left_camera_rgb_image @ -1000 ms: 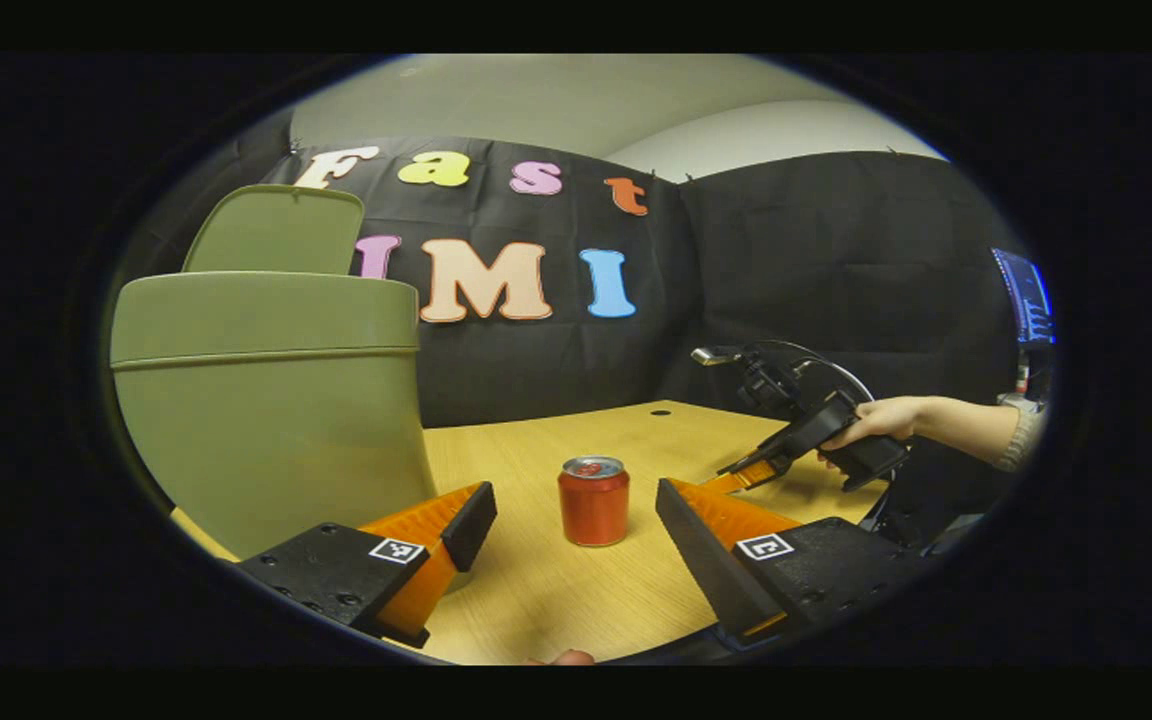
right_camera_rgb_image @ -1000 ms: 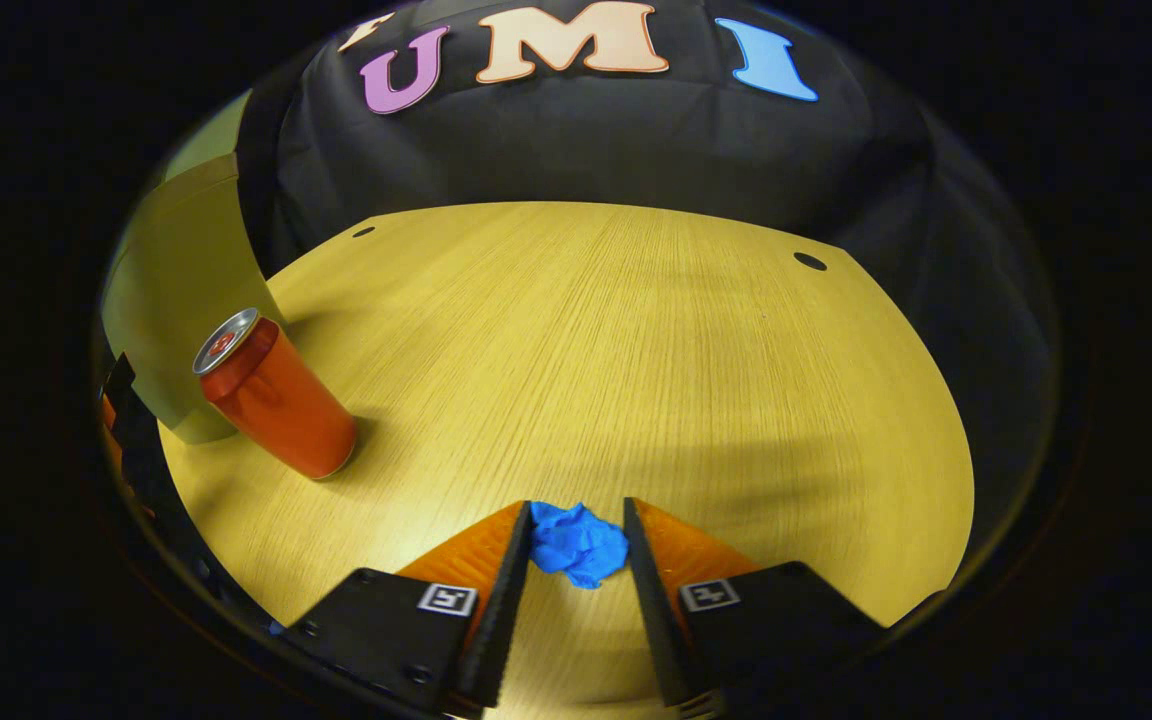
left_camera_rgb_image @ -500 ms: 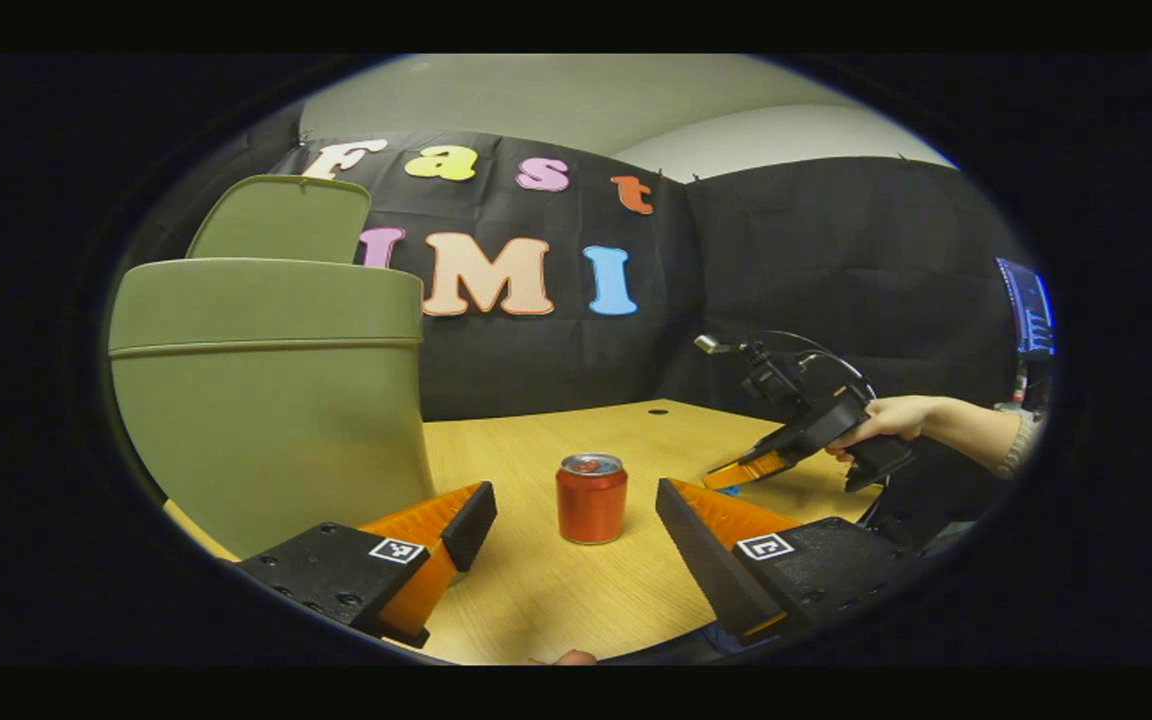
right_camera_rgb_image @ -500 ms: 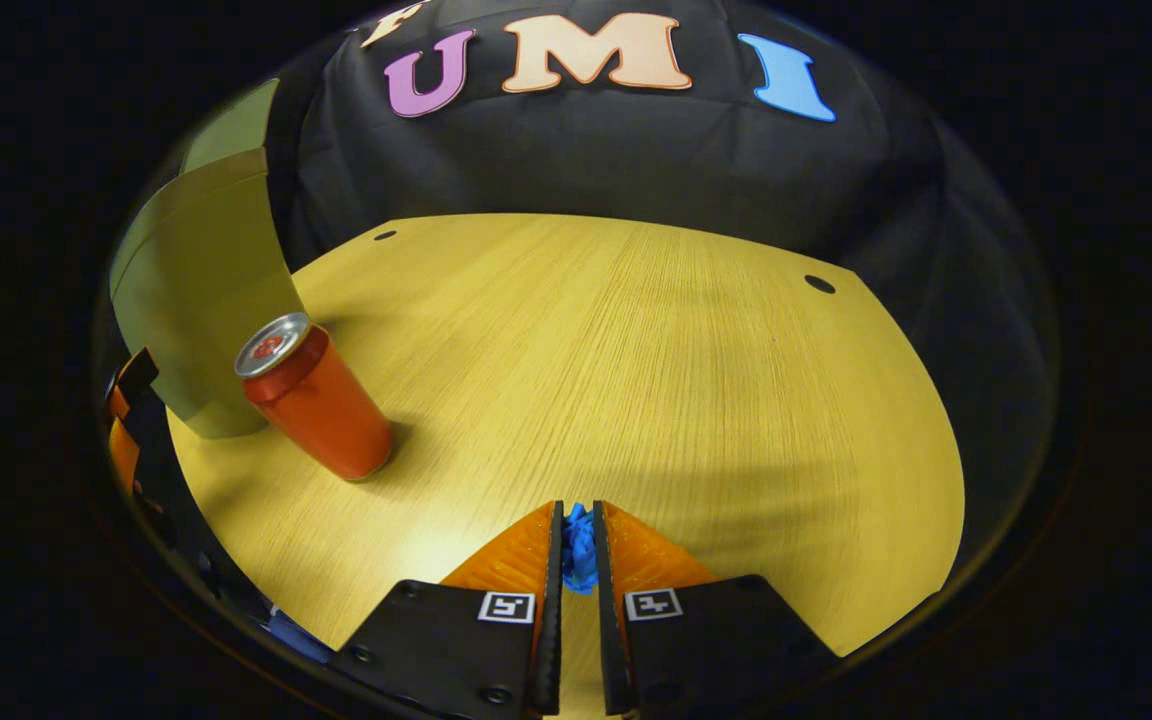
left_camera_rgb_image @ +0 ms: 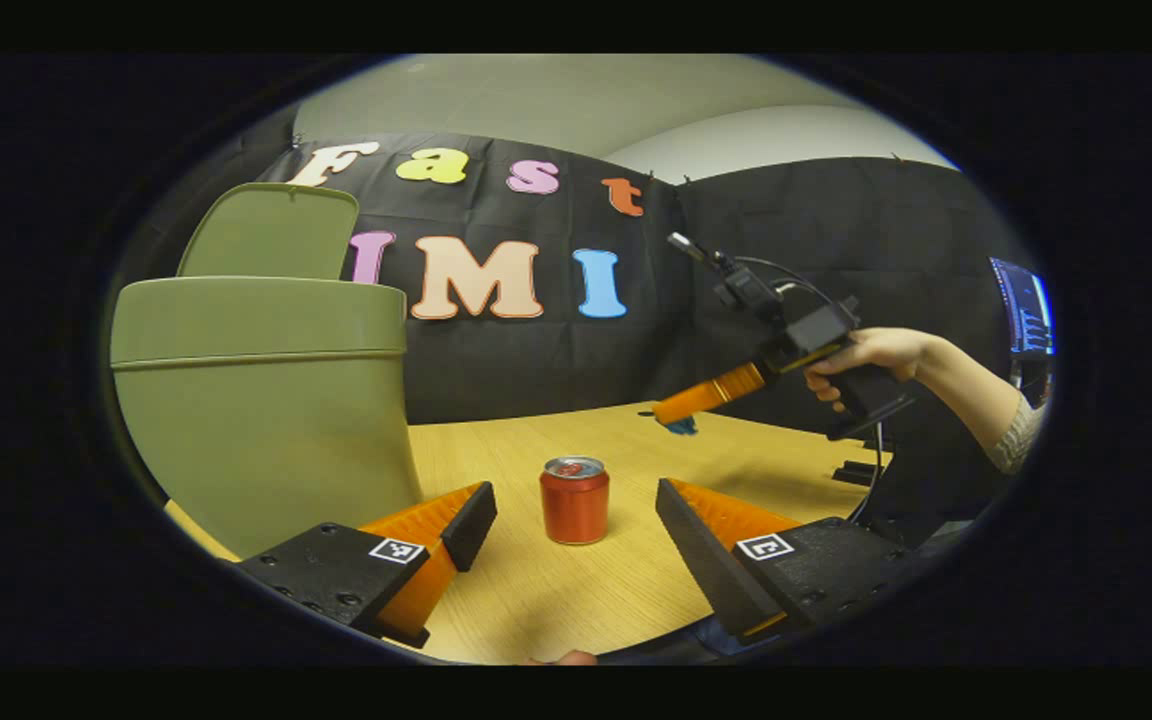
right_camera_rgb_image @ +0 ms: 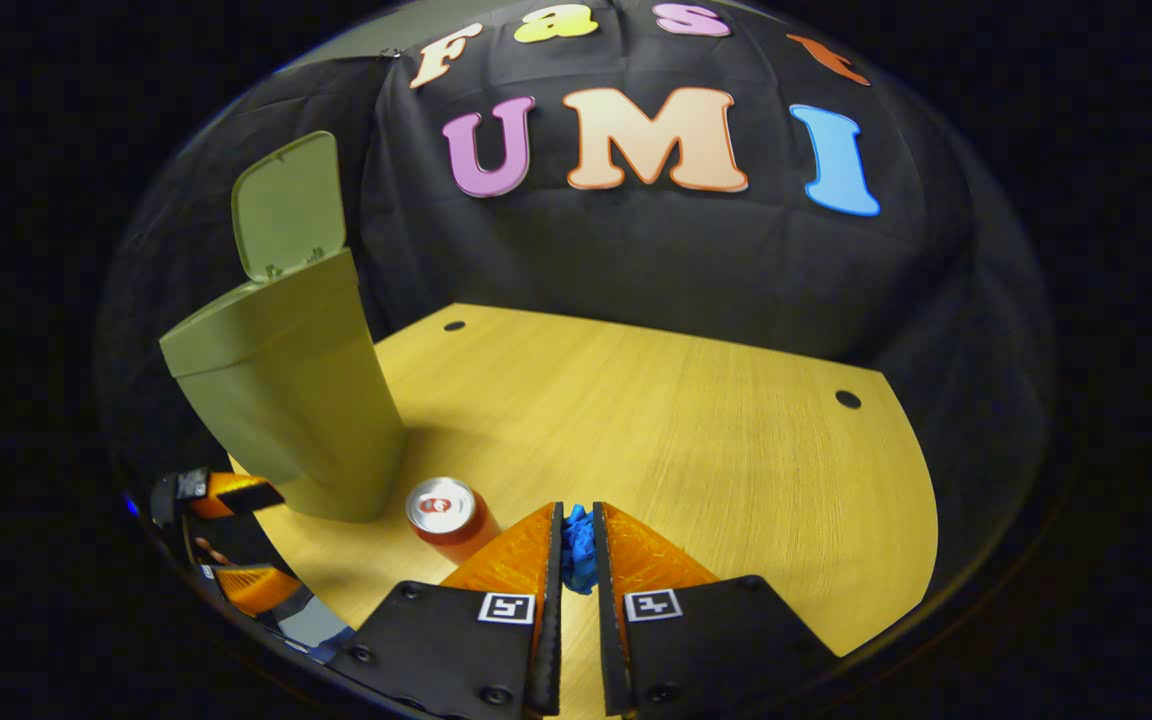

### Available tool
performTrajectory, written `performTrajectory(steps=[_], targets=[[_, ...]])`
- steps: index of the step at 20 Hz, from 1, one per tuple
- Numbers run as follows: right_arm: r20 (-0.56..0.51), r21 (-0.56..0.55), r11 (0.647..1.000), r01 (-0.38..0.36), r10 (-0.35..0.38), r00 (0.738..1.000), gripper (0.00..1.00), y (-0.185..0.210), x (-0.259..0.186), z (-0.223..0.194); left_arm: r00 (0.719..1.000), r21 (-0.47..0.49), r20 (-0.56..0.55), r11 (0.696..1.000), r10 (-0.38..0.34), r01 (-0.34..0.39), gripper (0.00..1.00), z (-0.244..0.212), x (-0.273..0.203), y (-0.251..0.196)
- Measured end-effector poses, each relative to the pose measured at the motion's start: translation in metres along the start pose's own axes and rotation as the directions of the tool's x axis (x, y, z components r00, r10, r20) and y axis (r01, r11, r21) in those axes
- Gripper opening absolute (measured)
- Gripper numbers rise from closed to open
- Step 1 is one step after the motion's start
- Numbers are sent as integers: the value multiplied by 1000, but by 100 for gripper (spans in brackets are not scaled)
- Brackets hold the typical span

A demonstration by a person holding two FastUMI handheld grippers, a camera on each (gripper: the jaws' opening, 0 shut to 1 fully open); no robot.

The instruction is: Press the lid of the desktop garbage bin to open it, pick up the crumpled paper on the desktop and throw it into the bin, then pick up the pop can on the desktop and drop it into the bin, and finally close the garbage bin lid.

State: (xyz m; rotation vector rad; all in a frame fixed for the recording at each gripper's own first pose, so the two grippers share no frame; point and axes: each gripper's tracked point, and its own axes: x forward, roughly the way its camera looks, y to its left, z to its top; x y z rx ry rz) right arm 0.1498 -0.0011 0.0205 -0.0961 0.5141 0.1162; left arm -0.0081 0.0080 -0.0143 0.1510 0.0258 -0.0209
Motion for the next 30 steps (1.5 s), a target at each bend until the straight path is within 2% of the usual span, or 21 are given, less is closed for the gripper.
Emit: performTrajectory(steps=[2, 3, 4, 5, 6, 12, 15, 16, 17, 20, 21, 22, 25, 27, 30], targets=[[66, -17, 999, -35, 36, 997, 18, 23, -1, 33, 1000, -7, -7, 1000, -7, 7, 97, -3, -1, -5], [87, -35, 998, -52, 55, 995, 18, 36, -3, 47, 1000, -12, -9, 1000, -18, 18, 100, -3, -1, -9], [109, -56, 996, -68, 74, 991, 18, 48, -4, 62, 1000, -15, -13, 1000, -28, 28, 97, -3, -2, -14], [128, -78, 993, -89, 98, 987, 18, 63, -6, 76, 999, -15, -14, 999, -35, 35, 100, -2, -2, -17], [153, -98, 990, -106, 120, 981, 18, 78, -8, 91, 999, -16, -14, 999, -40, 40, 97, -2, -3, -19], [245, -239, 947, -213, 271, 931, 18, 173, -23, 164, 999, -16, -6, 999, -51, 50, 97, 3, -9, -27], [248, -296, 916, -271, 348, 904, 18, 224, -24, 178, 999, -10, 0, 999, -36, 36, 97, 5, -10, -25], [246, -312, 906, -287, 369, 896, 18, 239, -20, 181, 999, -9, 0, 999, -33, 33, 100, 5, -10, -25], [237, -323, 897, -303, 386, 892, 17, 251, -16, 183, 999, -7, -1, 999, -32, 32, 97, 5, -10, -24], [186, -353, 874, -334, 415, 891, 18, 277, -2, 175, 1000, -4, 4, 1000, -15, 15, 100, 6, -10, -22], [175, -357, 873, -334, 413, 893, 18, 282, 1, 173, 1000, -4, 6, 1000, -8, 8, 97, 6, -10, -21], [169, -360, 870, -337, 416, 894, 20, 286, 4, 172, 1000, -3, 5, 1000, -3, 3, 100, 6, -10, -21], [146, -358, 862, -360, 433, 890, 34, 294, 8, 167, 1000, 0, 9, 1000, 8, -8, 97, 6, -9, -20], [153, -365, 865, -344, 421, 894, 58, 291, 8, 169, 1000, -3, 13, 1000, 10, -10, 100, 6, -8, -19], [181, -374, 866, -332, 419, 890, 93, 288, 1, 171, 1000, -10, 17, 1000, 5, -5, 97, 6, -7, -19]])
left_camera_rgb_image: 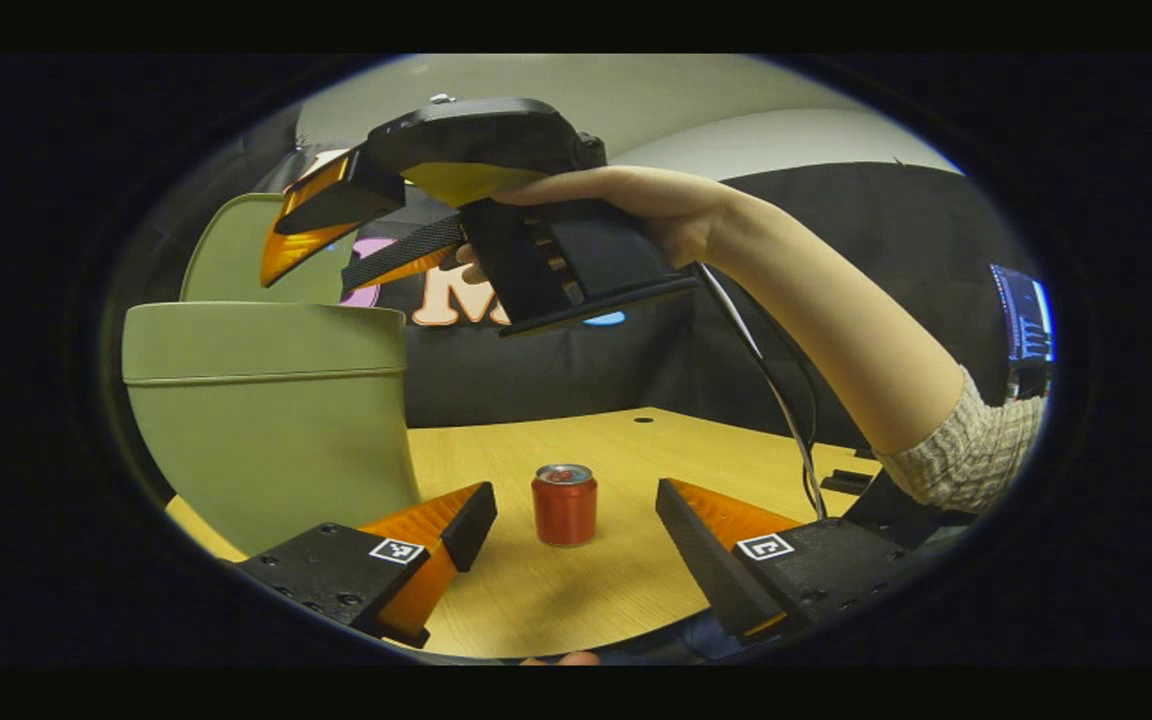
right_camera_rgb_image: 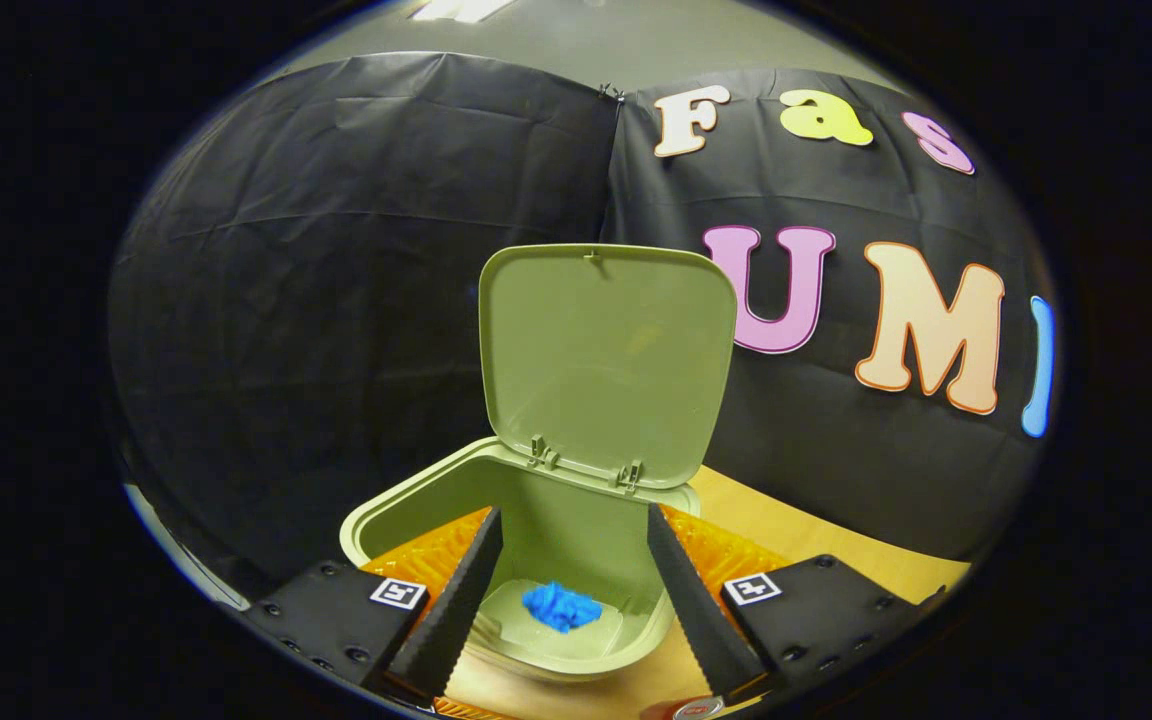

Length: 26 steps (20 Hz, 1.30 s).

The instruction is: Press the lid of the desktop garbage bin to open it, pick up the crumpled paper on the desktop and throw it into the bin, then pick up the pop can on the desktop and drop it into the bin, and finally close the garbage bin lid.

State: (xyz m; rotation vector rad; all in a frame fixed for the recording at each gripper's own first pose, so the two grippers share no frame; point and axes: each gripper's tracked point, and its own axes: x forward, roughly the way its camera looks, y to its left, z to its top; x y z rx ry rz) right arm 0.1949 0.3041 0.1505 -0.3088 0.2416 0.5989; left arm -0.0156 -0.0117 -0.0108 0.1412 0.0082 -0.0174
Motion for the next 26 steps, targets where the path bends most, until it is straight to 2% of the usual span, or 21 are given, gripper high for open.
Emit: performTrajectory(steps=[2, 3, 4, 10, 11, 13, 17, 18, 19, 23, 24, 26], targets=[[25, 5, 1000, 15, -15, 1000, 99, -6, -8, 2, 1000, 4, 6, 1000, 5, -5, 97, 1, 1, 1], [39, 8, 1000, 30, -30, 999, 98, -10, -16, 2, 1000, 4, 10, 1000, 9, -9, 97, 2, 1, 0], [55, 8, 999, 52, -52, 997, 100, -17, -24, 3, 1000, 2, 10, 1000, 13, -13, 100, 2, 2, -1], [118, 19, 987, 157, -158, 980, 95, -56, -84, -14, 1000, -17, -17, 1000, -16, 15, 97, -3, 2, -2], [125, 22, 983, 184, -185, 975, 100, -64, -96, -21, 1000, -12, -21, 1000, -16, 16, 97, -3, 2, -1], [138, 34, 970, 240, -242, 960, 98, -79, -120, -36, 999, 8, -40, 1000, -15, 15, 97, -5, 2, -1], [146, 58, 950, 306, -311, 939, 98, -98, -161, -74, 997, 20, -70, 1000, -16, 17, 97, -10, 5, 2], [150, 60, 940, 335, -340, 928, 100, -105, -172, -83, 997, 14, -80, 1000, -17, 18, 97, -12, 7, 2], [157, 64, 931, 360, -365, 917, 98, -111, -184, -92, 996, 12, -90, 1000, -16, 18, 97, -14, 10, 1], [166, 121, 911, 395, -411, 897, 98, -124, -219, -136, 991, 32, -137, 999, 5, 0, 97, -24, 40, 10], [155, 130, 903, 409, -426, 891, 98, -127, -226, -150, 989, 33, -149, 999, 14, -9, 94, -28, 46, 14], [124, 122, 880, 460, -473, 872, 100, -134, -241, -180, 985, 26, -173, 1000, 19, -15, 98, -34, 58, 16]])
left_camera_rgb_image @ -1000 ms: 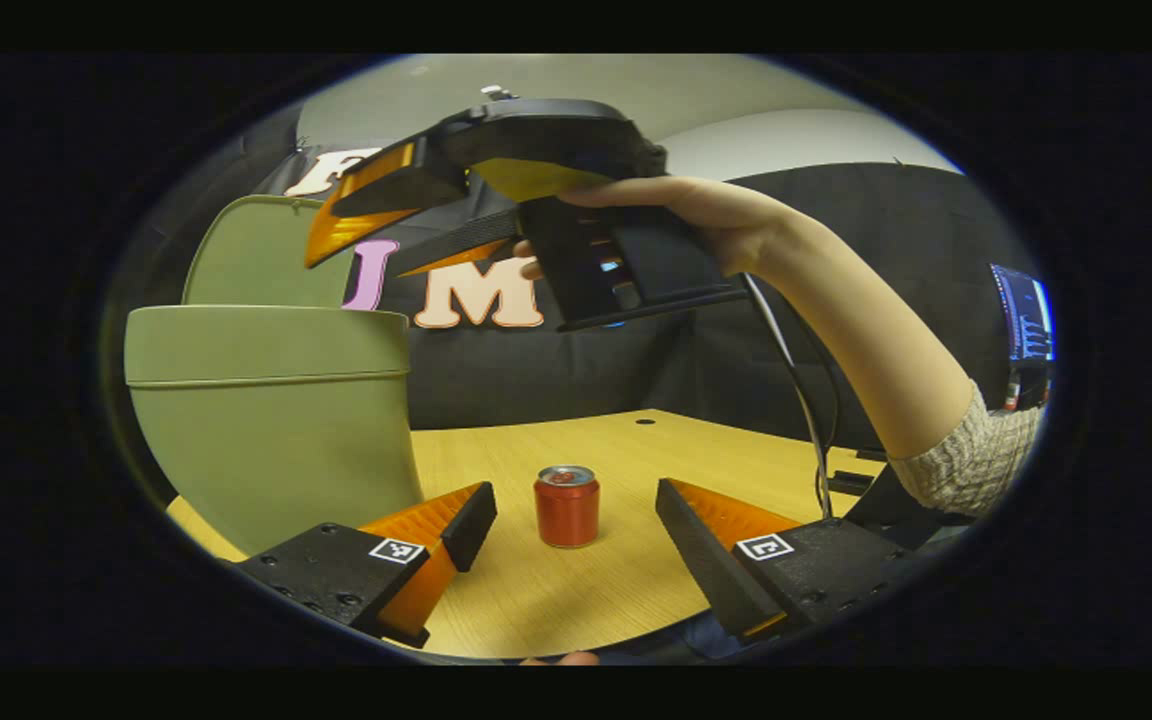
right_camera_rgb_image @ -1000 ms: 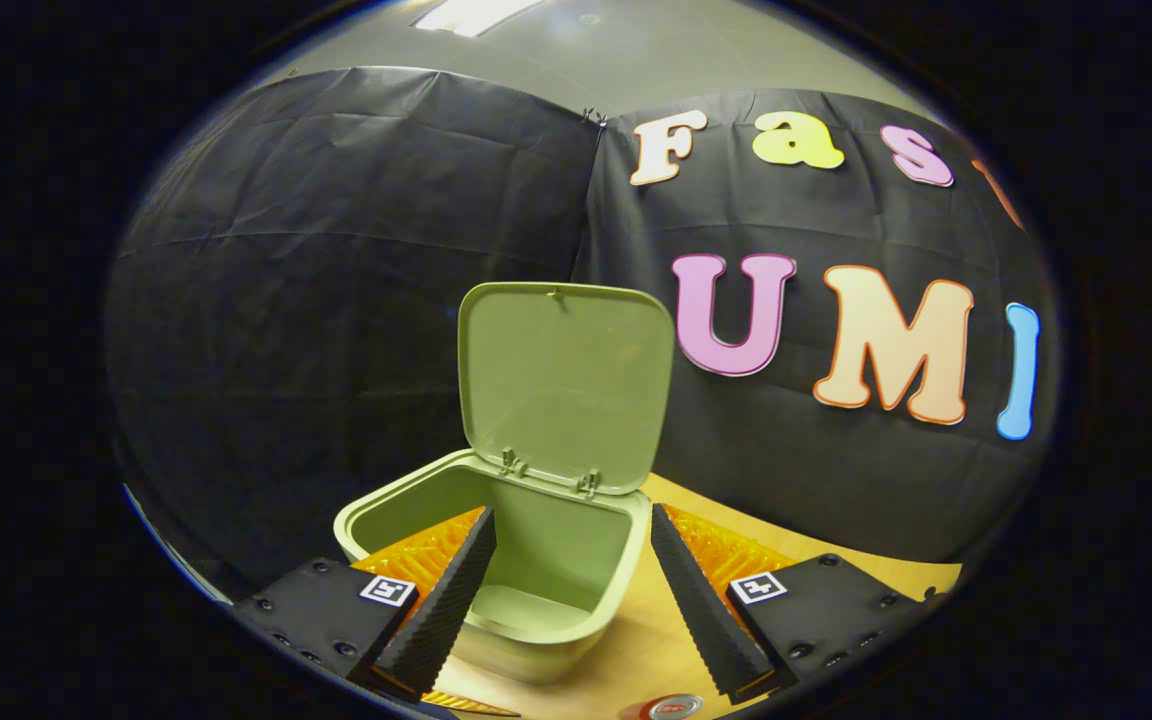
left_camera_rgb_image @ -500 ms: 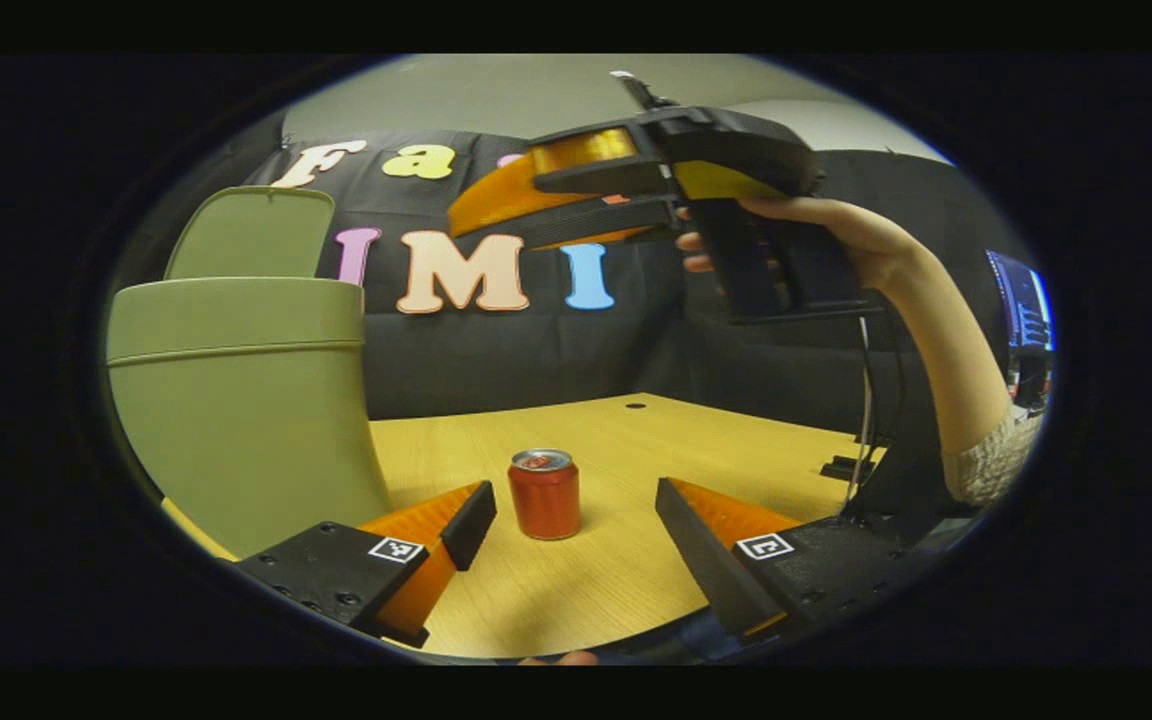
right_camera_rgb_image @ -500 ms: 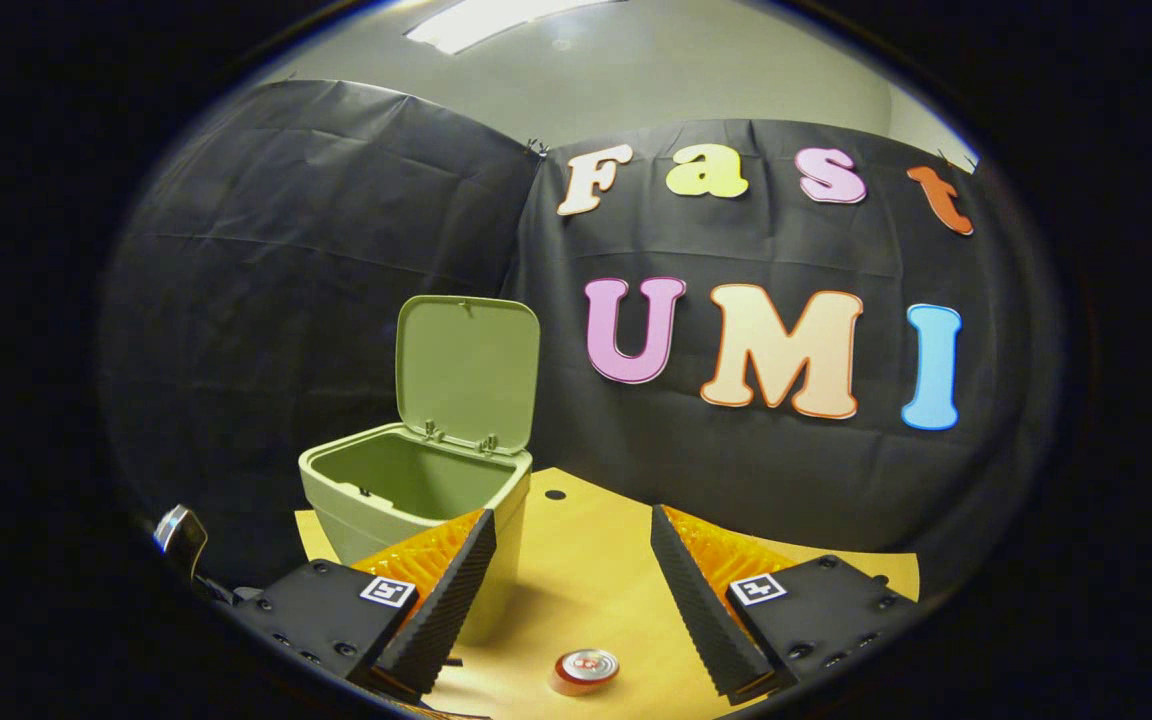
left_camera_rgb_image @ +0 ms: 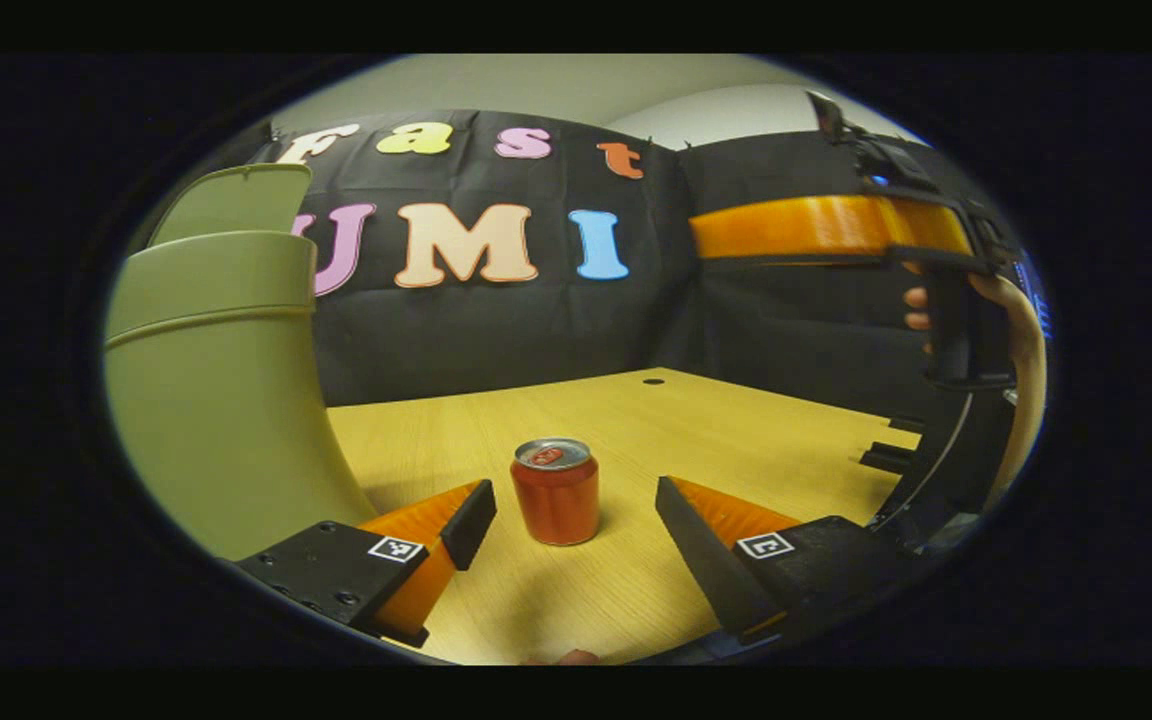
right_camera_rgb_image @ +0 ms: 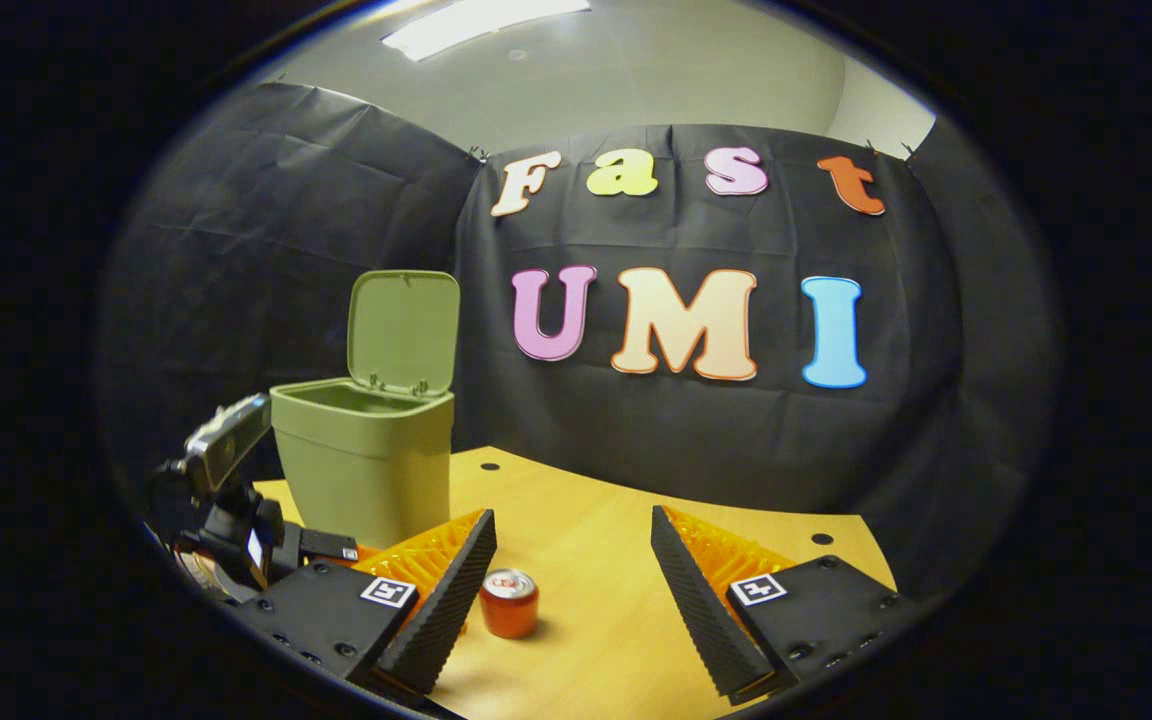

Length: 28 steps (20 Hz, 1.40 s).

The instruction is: Press the lid of the desktop garbage bin to open it, pick up the crumpled paper on the desktop and throw it into the bin, then pick up the pop can on the desktop and drop it into the bin, and finally close the garbage bin lid.

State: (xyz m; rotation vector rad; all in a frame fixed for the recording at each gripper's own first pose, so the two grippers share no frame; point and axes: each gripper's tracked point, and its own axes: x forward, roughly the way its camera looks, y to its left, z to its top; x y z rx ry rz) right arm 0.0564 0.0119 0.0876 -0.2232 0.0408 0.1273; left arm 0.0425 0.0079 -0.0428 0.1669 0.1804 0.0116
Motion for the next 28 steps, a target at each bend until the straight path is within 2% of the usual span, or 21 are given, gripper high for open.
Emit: performTrajectory(steps=[2, 4, 8, 11, 20, 23, 25, 27, 28], targets=[[-14, -20, 998, 60, -60, 998, 98, -16, -11, -21, 1000, -6, -21, 1000, 2, -2, 98, -5, 8, -1], [-18, -17, 996, 91, -92, 996, 100, -23, -21, -35, 999, -9, -37, 1000, 9, -10, 100, -8, 17, 2], [-34, 37, 995, 93, -92, 995, 98, -27, -29, -64, 997, -24, -77, 999, 27, -29, 98, -21, 34, 5], [-59, 56, 989, 135, -132, 989, 98, -40, -30, -83, 994, -23, -97, 998, 49, -52, 98, -28, 43, 10], [-83, 121, 976, 179, -170, 982, 98, -67, -33, -107, 986, -28, -150, 997, 72, -77, 98, -42, 62, 18], [-100, 142, 973, 184, -171, 980, 100, -70, -33, -114, 985, -42, -161, 997, 55, -63, 97, -48, 65, 16], [-111, 138, 973, 187, -173, 979, 98, -70, -32, -117, 985, -54, -172, 998, 30, -40, 91, -51, 68, 11], [-115, 132, 975, 181, -166, 979, 98, -67, -32, -117, 983, -45, -180, 998, 23, -32, 78, -52, 67, 10], [-113, 130, 976, 176, -162, 980, 98, -66, -31, -116, 983, -45, -182, 999, 18, -27, 78, -50, 67, 9]])
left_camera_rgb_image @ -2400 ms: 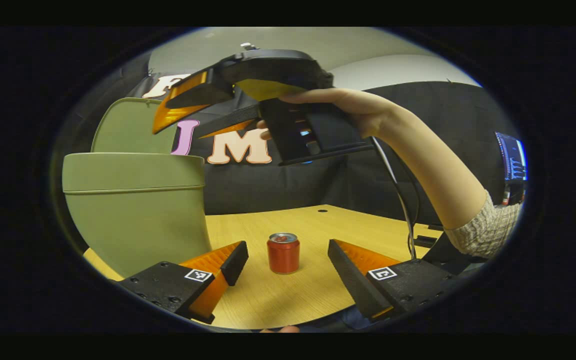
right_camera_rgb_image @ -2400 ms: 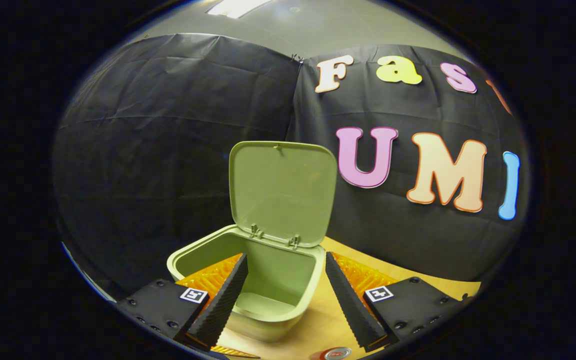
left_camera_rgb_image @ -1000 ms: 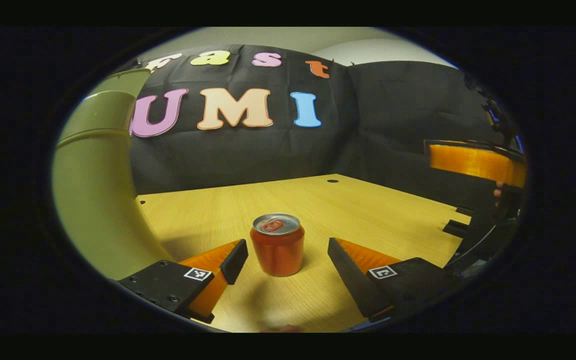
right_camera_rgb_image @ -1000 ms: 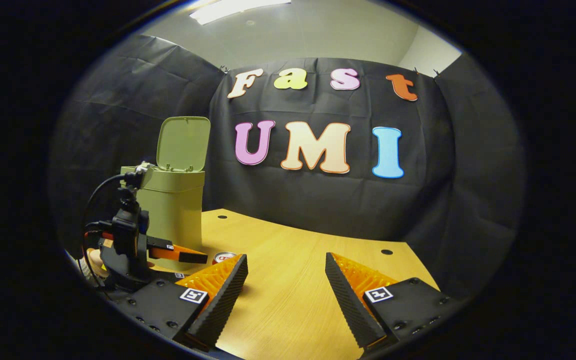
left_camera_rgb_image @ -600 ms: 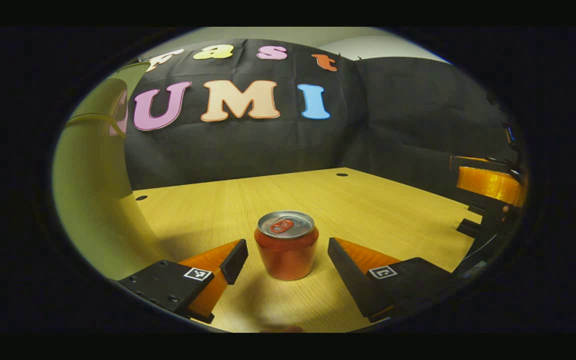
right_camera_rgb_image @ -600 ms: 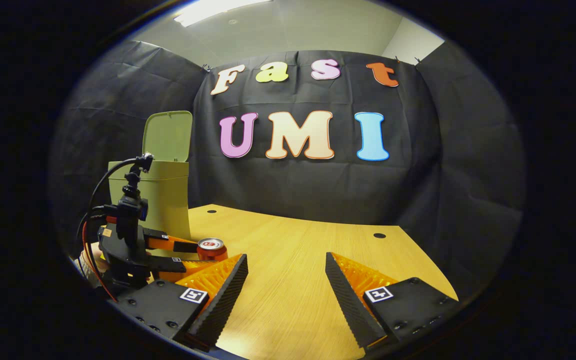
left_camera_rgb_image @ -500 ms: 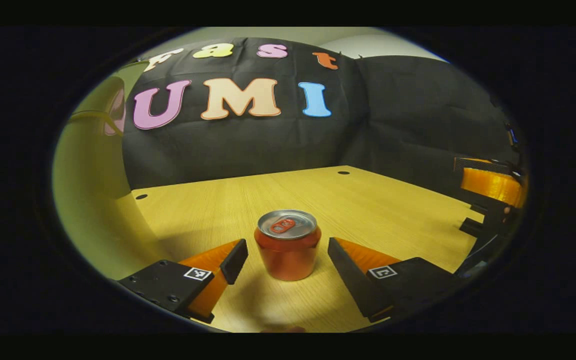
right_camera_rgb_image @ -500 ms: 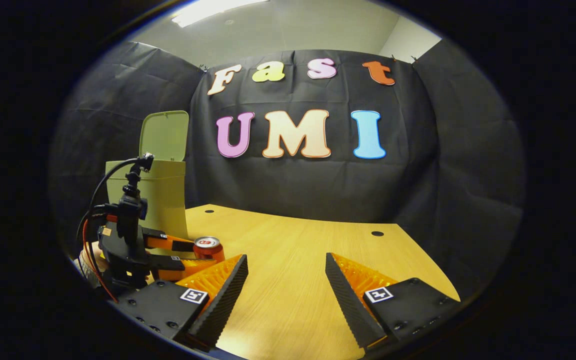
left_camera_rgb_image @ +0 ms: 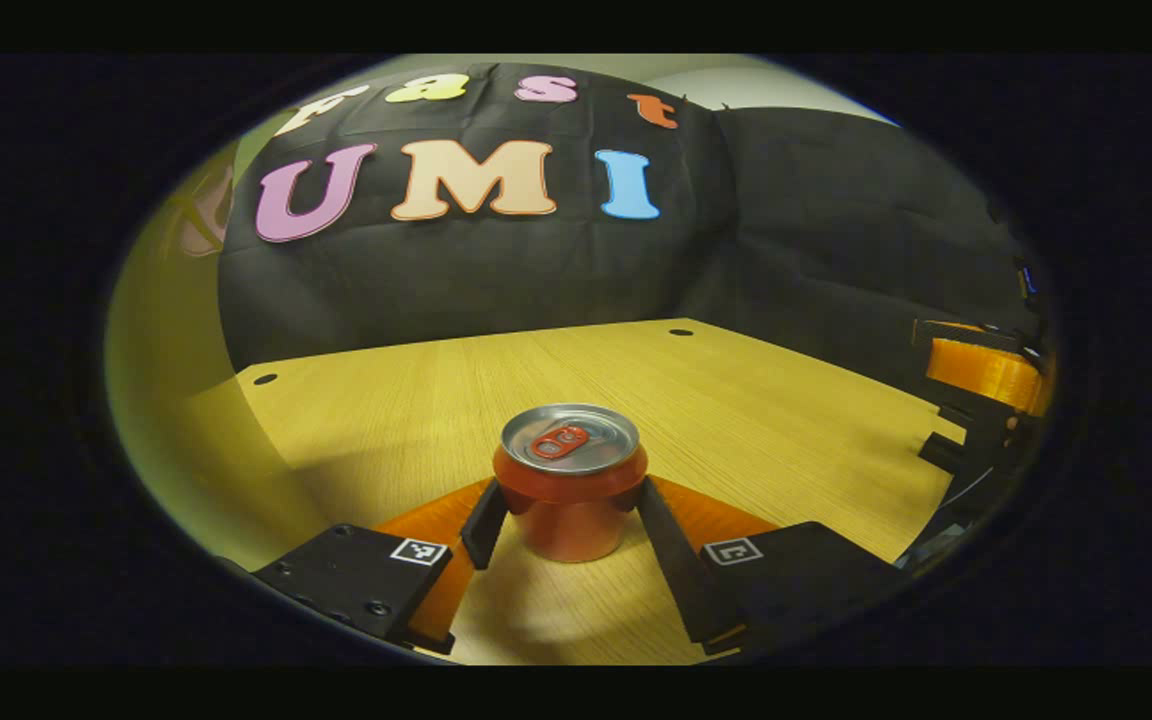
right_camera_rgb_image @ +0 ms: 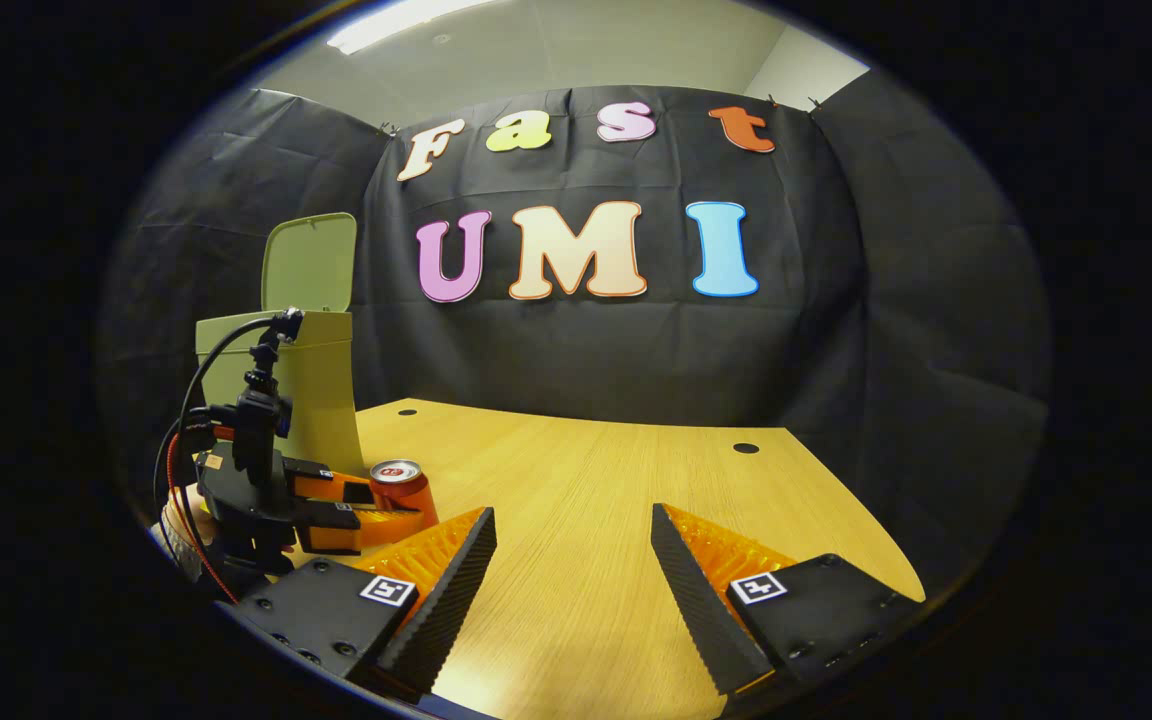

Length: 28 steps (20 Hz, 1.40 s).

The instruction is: Press the lid of the desktop garbage bin to open it, pick up the crumpled paper on the desktop and throw it into the bin, then pick up the pop can on the desktop and drop it into the bin, and finally close the garbage bin lid.

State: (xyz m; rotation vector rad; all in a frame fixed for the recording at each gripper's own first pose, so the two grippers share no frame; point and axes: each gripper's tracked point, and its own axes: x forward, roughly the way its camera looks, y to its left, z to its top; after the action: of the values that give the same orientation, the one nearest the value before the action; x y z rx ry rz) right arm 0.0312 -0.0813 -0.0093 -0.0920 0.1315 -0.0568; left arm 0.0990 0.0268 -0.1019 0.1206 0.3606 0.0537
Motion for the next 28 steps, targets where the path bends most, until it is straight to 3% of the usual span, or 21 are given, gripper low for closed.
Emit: performTrajectory(steps=[7, 15, 18, 24, 28], targets=[[4, 10, 1000, -26, 26, 1000, 98, 7, -3, 2, 998, 16, 37, 999, -43, 42, 77, 37, -24, -10], [67, 11, 999, -49, 48, 997, 98, 15, -24, 23, 981, 34, 140, 990, -137, 133, 76, 144, -85, -30], [96, 8, 999, -50, 49, 994, 98, 16, -31, 32, 971, 41, 195, 990, -140, 135, 77, 191, -113, -25], [103, 0, 998, -67, 66, 992, 98, 21, -33, 35, 965, 3, 261, 1000, -1, 1, 76, 263, -166, 49], [107, -7, 997, -75, 76, 991, 98, 25, -36, 36, 950, -14, 272, 988, 154, -156, 76, 278, -195, 114]])
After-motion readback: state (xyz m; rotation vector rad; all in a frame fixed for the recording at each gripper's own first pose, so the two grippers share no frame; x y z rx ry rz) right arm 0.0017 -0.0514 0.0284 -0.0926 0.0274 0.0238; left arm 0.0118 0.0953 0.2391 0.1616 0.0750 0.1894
